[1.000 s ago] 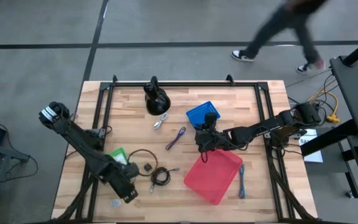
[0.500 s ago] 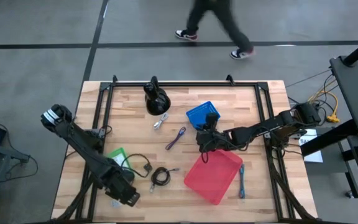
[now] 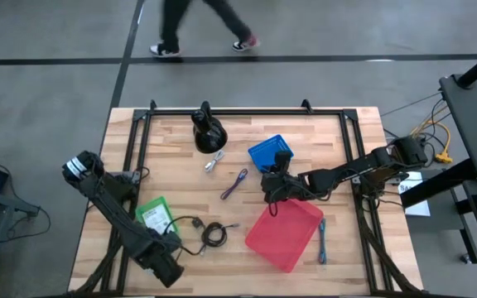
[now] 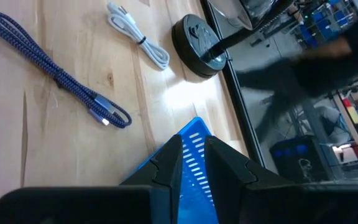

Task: Pick and place items into bin
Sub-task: Put the white charger adapter into the blue bin

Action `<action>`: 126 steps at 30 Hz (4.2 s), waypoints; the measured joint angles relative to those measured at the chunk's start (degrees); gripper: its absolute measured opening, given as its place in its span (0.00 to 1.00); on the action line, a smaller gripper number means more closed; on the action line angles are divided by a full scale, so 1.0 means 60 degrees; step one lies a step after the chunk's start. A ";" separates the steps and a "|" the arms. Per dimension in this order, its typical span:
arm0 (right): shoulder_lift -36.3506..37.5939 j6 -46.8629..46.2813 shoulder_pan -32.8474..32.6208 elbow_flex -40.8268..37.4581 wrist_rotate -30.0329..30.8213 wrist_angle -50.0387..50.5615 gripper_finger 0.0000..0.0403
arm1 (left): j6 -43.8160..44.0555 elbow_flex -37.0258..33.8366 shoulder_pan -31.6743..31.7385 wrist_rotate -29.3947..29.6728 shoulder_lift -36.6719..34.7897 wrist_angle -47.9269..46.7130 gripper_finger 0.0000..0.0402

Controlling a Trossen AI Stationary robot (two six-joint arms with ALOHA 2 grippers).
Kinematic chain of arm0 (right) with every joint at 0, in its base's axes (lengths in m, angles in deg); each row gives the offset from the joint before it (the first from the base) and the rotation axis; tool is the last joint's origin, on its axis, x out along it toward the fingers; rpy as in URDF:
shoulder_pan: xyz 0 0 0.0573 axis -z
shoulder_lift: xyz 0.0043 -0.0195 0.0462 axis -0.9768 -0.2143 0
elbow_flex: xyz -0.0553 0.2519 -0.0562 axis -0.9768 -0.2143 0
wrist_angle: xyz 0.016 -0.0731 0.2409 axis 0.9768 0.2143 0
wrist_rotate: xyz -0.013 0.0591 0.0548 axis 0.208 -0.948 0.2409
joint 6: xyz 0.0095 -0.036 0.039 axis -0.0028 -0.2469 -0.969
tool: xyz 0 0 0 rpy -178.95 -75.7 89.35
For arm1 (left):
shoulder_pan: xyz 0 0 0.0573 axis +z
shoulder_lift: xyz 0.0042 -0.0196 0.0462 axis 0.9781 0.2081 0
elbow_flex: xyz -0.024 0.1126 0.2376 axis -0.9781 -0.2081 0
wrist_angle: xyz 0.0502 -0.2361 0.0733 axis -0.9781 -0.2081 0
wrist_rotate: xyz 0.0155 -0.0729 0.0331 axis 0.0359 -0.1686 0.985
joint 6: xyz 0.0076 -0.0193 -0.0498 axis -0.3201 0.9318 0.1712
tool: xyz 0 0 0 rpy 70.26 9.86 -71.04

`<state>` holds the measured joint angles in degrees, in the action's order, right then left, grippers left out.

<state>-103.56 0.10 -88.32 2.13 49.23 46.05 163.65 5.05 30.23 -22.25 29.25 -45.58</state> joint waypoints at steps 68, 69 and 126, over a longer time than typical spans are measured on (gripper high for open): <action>0.0000 -0.0133 0.0000 -0.0084 -0.0007 -0.0001 0.14 | -0.0642 -0.2218 -0.1139 0.0083 0.0809 0.2935 0.61; 0.0000 -0.0130 0.0000 -0.0091 -0.0007 0.0002 0.14 | -0.0736 -0.2237 -0.1139 0.0064 0.0852 0.3029 0.61; 0.0000 0.0881 -0.0004 -0.0102 -0.0004 -0.0016 0.14 | -0.3610 -0.2040 -0.1136 0.8226 -0.1220 0.4196 0.33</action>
<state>-103.56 5.38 -88.35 1.52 49.21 45.95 141.99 -7.19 23.42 27.11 21.93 -20.40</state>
